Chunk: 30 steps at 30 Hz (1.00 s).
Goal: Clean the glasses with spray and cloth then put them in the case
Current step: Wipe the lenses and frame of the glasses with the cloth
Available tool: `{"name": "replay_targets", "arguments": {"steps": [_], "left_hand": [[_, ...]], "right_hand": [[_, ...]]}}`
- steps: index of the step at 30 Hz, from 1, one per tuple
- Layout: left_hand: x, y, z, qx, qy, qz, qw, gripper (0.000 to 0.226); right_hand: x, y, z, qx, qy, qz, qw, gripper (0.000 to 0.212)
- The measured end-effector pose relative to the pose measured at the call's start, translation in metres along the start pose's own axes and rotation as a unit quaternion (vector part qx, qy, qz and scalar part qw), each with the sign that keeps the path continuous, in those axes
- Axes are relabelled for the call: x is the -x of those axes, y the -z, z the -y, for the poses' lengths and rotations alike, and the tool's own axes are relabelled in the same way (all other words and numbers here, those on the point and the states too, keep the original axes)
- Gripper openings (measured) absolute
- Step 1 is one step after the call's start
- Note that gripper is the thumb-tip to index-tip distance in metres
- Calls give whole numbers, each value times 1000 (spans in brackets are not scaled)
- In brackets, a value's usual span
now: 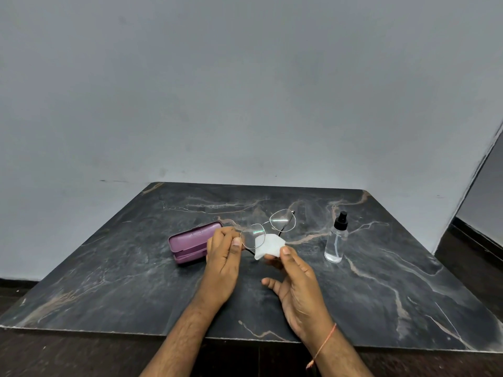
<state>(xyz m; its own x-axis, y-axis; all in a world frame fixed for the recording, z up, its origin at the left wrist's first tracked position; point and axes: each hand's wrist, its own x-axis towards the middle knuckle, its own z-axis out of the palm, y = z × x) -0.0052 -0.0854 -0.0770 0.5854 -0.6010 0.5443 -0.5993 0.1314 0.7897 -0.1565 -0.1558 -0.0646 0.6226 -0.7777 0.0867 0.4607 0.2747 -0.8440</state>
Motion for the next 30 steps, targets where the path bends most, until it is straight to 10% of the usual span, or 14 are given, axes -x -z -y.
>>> {"name": "replay_targets", "arguments": {"steps": [10,30], "left_hand": [[-2,0,9,-37,27,48,998,40],[7,-5,8,-157,-73,120,977,24]], "right_hand": [[4,35,9,75,77,-100,989,23],[-10,76,28,160,98,-21,982,43]]}}
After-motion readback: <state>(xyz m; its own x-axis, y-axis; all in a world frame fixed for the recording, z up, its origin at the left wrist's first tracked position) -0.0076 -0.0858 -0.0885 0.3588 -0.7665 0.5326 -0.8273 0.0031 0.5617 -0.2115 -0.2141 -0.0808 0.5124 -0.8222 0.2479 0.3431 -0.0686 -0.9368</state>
